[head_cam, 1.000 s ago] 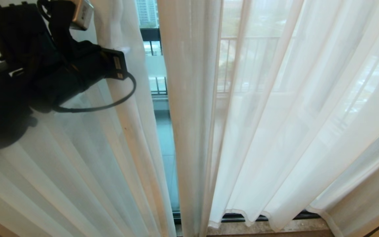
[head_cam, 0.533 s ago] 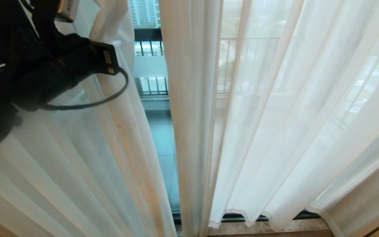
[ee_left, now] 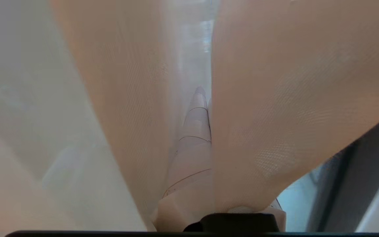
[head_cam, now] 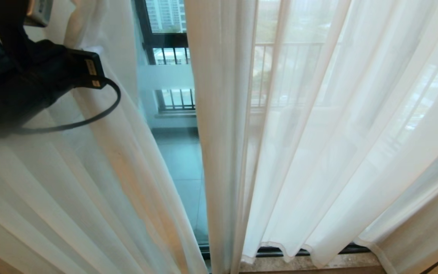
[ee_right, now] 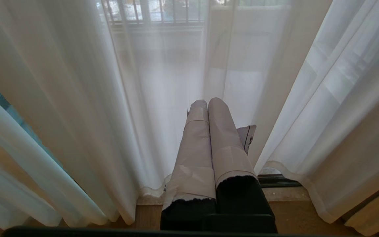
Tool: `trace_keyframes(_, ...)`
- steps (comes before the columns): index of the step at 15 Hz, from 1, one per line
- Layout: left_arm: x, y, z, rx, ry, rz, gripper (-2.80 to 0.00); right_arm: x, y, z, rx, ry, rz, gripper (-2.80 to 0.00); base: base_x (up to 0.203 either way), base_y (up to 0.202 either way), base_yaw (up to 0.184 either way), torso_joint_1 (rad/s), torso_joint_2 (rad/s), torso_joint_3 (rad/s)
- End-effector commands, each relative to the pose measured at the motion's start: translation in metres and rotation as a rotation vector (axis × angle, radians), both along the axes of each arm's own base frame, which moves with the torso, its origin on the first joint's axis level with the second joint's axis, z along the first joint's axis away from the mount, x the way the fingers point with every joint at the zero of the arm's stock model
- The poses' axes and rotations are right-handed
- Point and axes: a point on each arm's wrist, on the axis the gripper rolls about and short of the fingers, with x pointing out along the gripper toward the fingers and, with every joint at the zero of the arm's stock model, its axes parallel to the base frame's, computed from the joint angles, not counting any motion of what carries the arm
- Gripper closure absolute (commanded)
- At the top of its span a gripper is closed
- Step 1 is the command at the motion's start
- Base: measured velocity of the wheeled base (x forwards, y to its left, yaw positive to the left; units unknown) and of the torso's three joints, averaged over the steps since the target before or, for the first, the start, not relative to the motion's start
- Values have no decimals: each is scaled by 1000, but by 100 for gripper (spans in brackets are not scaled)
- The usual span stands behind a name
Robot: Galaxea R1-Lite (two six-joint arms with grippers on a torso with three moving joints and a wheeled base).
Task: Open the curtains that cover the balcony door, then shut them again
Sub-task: Pull the inner curtains open on both sides
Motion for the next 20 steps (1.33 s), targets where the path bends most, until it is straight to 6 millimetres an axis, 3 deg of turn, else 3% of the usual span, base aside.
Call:
trace_keyframes(1,-13,13,5,-14,-25,75,0,0,0,0,1,-1,0,0,0,0,0,0,0,0)
trace_keyframes(8,-18,36,12,-11,-51,215,0,0,0,0,1,0,0,0,0,0,0,0,0,0)
trace_keyframes(20,-12,54,11,-21,-69,298,0,0,0,0,1,-1,0,0,0,0,0,0,0,0)
